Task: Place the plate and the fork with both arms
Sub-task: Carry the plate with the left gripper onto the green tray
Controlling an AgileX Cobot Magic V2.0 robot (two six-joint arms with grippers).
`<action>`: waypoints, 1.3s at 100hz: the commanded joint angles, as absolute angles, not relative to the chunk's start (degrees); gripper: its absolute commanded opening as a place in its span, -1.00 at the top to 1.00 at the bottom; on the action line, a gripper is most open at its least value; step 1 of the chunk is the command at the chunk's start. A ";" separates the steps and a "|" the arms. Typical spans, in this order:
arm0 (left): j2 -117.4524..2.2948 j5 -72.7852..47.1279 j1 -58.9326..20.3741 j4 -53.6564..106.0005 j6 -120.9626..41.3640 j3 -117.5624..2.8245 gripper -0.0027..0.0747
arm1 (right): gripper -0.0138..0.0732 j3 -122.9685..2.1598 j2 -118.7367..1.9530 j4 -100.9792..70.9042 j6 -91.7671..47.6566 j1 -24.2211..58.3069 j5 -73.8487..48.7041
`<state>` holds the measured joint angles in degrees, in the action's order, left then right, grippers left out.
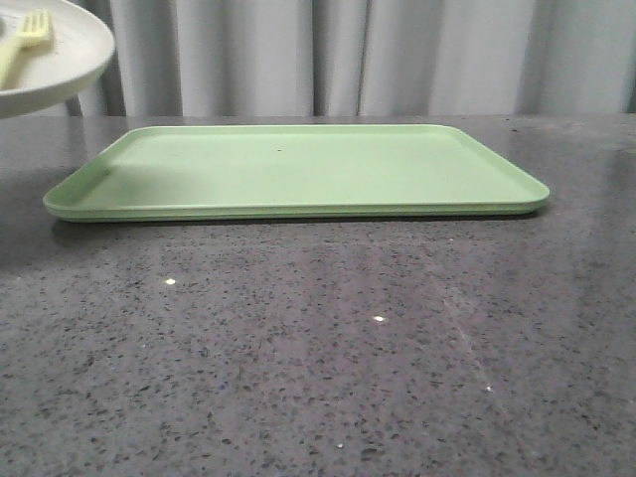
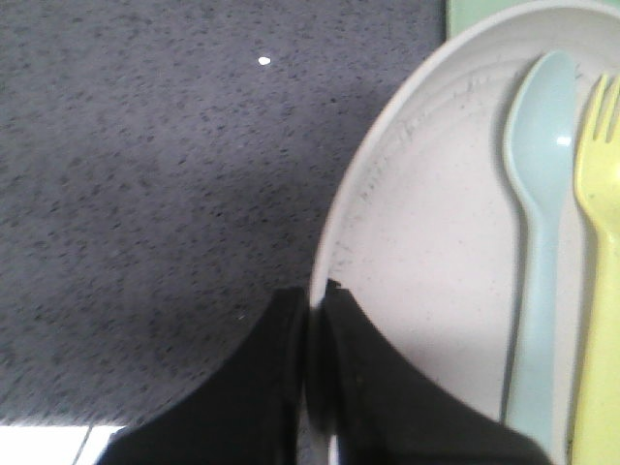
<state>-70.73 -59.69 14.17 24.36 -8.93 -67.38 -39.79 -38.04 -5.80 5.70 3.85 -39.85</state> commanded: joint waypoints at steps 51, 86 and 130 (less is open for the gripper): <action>-88.47 -36.12 -9.78 37.22 -6.09 -75.50 0.99 | -0.41 -41.69 -38.44 -5.66 5.62 3.61 -37.55; -98.27 -35.23 -14.56 39.89 -4.21 -80.97 0.98 | -0.41 -41.69 -38.44 -5.66 5.62 3.61 -38.23; -102.18 -35.33 -14.46 39.64 -4.21 -80.97 0.98 | -0.41 -41.69 -38.44 -5.66 5.62 3.61 -38.92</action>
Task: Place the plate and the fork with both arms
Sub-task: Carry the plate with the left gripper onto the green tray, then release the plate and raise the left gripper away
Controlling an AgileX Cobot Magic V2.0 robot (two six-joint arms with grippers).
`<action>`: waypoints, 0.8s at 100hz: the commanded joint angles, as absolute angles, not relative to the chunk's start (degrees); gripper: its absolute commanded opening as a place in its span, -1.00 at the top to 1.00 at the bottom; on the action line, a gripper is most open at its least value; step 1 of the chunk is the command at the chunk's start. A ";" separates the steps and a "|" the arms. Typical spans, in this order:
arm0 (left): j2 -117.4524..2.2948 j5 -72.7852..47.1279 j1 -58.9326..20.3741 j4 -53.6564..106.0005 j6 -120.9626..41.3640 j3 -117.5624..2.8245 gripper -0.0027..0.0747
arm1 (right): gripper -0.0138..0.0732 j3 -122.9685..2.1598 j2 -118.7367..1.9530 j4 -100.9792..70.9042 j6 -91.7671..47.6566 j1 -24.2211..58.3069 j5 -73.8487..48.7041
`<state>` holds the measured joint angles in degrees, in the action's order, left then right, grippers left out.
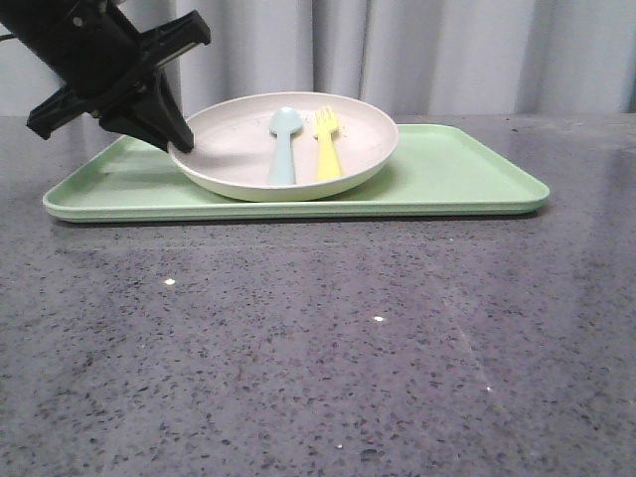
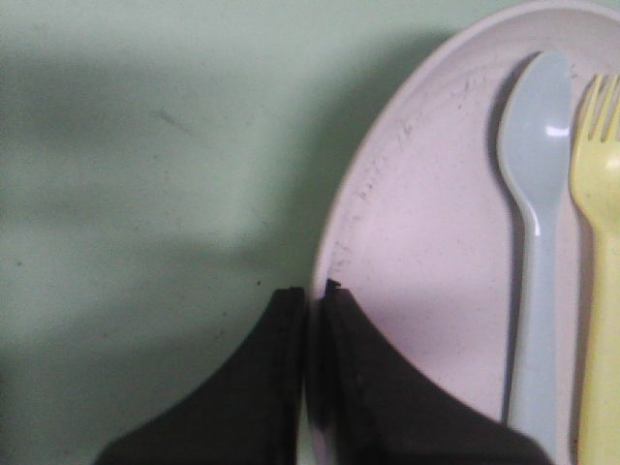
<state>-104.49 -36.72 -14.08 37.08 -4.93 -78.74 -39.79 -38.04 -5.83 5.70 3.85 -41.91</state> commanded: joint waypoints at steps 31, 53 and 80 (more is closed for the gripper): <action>-102.18 -35.33 -14.46 39.64 -4.64 -80.97 0.61 | -0.41 -41.69 -38.44 -5.66 5.62 3.61 -39.88; -101.01 -34.30 -14.46 38.39 -4.64 -80.97 0.33 | -0.41 -41.69 -38.44 -5.66 5.62 3.61 -40.46; -94.64 -34.56 -14.46 34.34 -4.64 -80.41 0.33 | -0.41 -41.69 -38.44 -5.66 5.62 3.61 -40.46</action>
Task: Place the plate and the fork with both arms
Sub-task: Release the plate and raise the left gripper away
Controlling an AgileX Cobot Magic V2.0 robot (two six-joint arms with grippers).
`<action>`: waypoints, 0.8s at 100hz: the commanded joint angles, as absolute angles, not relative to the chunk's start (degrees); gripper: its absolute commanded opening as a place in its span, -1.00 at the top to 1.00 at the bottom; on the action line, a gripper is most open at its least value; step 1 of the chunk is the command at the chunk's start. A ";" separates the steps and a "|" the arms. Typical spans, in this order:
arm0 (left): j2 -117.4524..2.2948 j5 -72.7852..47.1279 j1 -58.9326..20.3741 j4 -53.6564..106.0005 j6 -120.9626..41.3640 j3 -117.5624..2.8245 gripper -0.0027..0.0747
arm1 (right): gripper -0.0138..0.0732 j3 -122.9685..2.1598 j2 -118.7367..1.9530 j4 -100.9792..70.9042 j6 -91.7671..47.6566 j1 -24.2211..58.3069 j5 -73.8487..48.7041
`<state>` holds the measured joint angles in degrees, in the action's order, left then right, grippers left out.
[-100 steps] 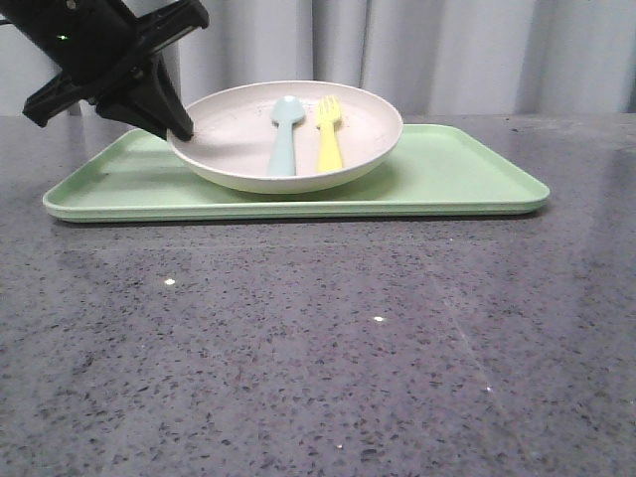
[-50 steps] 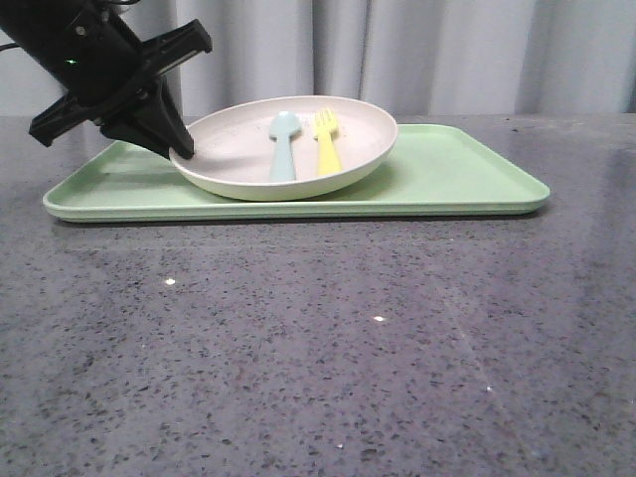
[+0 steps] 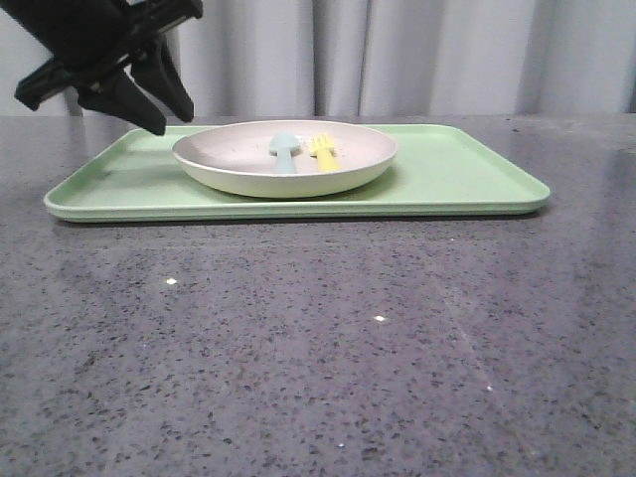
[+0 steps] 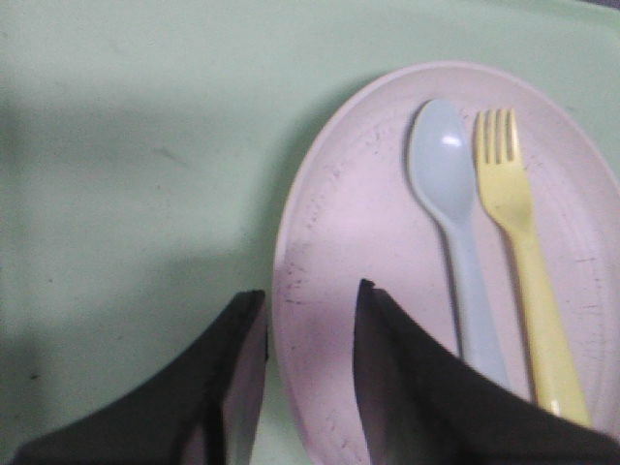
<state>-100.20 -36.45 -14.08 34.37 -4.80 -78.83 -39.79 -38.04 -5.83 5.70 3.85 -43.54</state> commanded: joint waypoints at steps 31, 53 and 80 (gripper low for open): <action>-79.00 -30.27 -14.46 26.25 -4.64 -69.58 0.34 | -0.41 -41.69 -38.44 -5.82 5.62 3.61 -40.55; -66.06 -28.72 -13.57 21.50 -4.64 -60.28 0.51 | -0.41 -42.36 -38.64 -6.48 5.62 3.97 -41.76; -54.00 -31.14 -6.66 19.83 -4.64 -52.90 0.54 | -0.41 -49.89 -46.19 -7.17 5.62 9.56 -46.07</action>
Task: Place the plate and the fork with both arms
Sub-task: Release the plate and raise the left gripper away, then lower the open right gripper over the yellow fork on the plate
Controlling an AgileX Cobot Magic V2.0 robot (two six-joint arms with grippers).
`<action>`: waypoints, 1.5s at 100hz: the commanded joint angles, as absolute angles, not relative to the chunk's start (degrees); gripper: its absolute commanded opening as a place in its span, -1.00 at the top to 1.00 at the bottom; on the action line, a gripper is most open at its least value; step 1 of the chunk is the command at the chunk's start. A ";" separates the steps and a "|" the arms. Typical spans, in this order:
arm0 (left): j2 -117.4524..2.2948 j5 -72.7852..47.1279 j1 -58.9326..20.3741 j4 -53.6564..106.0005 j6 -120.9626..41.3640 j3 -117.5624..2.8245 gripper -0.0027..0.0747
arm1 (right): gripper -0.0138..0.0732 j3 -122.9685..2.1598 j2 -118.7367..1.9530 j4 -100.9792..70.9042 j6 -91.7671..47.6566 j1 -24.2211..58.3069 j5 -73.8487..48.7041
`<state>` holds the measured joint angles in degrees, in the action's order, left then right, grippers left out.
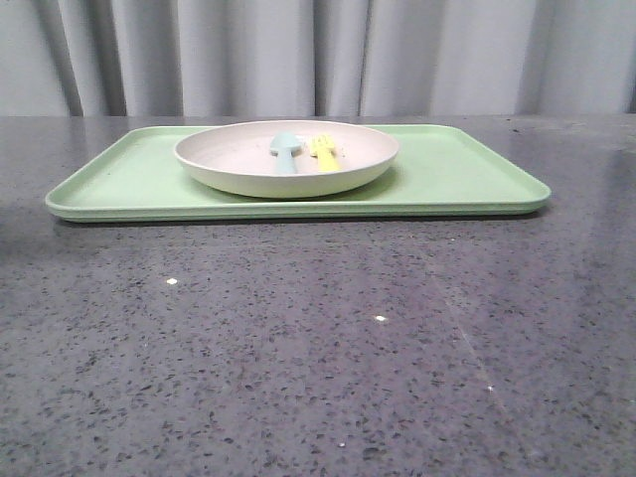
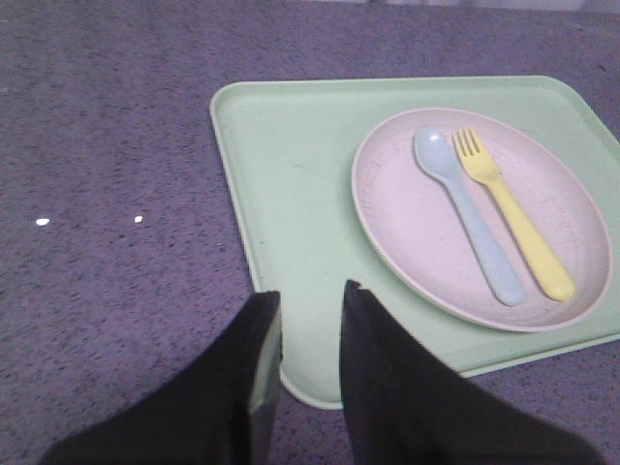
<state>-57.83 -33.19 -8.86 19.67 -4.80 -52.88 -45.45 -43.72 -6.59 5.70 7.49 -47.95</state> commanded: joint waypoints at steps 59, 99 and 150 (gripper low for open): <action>-43.33 -34.67 -0.65 17.83 -4.64 -49.49 0.54 | -0.41 -81.04 -78.97 -7.12 5.62 22.71 -49.55; -43.33 -34.67 -0.65 18.17 -4.64 -49.49 0.54 | -0.41 -105.74 -100.72 1.11 15.91 29.12 -61.48; -43.33 -34.67 -0.65 18.61 -4.64 -49.49 0.54 | -0.41 -121.18 -117.12 -1.08 21.19 30.22 -71.67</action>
<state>-43.63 -38.49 -0.63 17.26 -4.80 -47.97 -119.00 -119.43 -0.73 20.88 30.25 -70.76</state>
